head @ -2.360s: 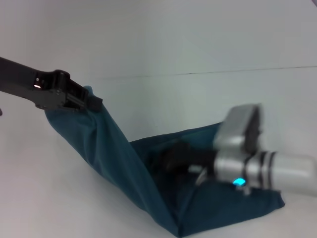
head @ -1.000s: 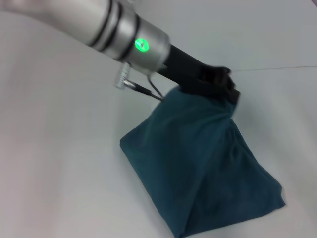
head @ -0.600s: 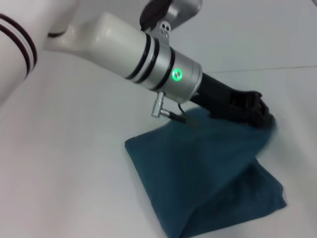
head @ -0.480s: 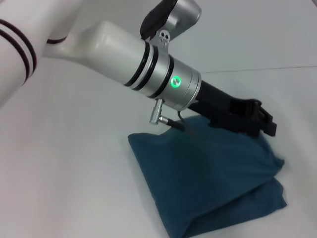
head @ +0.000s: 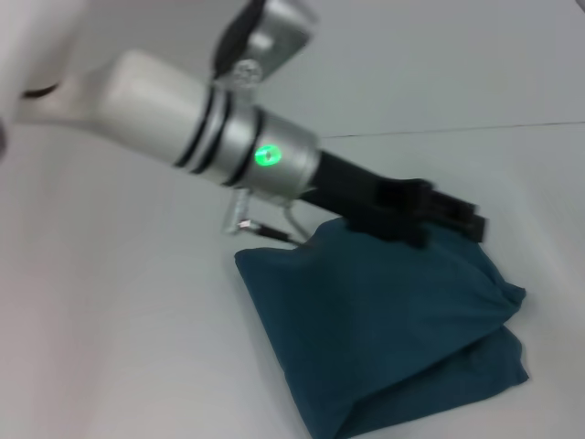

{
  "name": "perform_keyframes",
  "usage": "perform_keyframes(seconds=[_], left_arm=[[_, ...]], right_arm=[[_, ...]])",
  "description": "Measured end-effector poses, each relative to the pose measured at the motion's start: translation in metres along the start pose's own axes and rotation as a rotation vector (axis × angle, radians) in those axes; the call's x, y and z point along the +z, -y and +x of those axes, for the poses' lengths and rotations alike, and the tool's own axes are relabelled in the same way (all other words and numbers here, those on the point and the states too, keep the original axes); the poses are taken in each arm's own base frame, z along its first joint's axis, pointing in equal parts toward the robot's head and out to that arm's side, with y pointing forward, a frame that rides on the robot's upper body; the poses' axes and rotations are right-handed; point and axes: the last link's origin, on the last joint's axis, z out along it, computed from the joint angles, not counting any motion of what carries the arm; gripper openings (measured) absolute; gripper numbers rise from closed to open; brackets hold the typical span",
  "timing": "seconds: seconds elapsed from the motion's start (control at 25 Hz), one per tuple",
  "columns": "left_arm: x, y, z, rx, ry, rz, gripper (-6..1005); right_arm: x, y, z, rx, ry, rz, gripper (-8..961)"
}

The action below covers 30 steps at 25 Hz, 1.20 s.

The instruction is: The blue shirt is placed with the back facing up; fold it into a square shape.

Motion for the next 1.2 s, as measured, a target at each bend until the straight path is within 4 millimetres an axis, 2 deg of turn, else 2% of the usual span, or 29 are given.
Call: perform_keyframes(seconds=[0.16, 0.28, 0.56, 0.68, 0.88, 1.0, 1.2], left_arm=[[-0.029, 0.021, -0.012, 0.048, -0.063, 0.020, 729], [-0.056, 0.041, -0.029, 0.096, -0.125, 0.036, 848], [-0.118, 0.088, -0.083, 0.099, -0.325, 0.059, 943], [-0.139, 0.101, -0.104, 0.062, -0.391, 0.067, 941], [-0.156, 0.110, -0.125, 0.039, -0.420, 0.076, 937], [-0.157, 0.113, -0.133, 0.030, -0.418, 0.082, 937], [-0.153, 0.115, -0.137, 0.028, -0.390, 0.088, 937]], right_arm=[[0.003, -0.011, -0.008, -0.044, -0.059, -0.067, 19], [0.004, -0.023, -0.016, -0.077, -0.128, -0.131, 26], [0.007, -0.045, -0.045, -0.106, -0.358, -0.196, 41], [0.009, -0.054, -0.060, -0.134, -0.527, -0.163, 155], [0.015, -0.068, -0.073, -0.134, -0.811, -0.059, 365], [0.021, -0.074, -0.069, -0.133, -0.936, -0.025, 510], [0.028, -0.073, -0.056, -0.135, -1.046, 0.069, 650]])
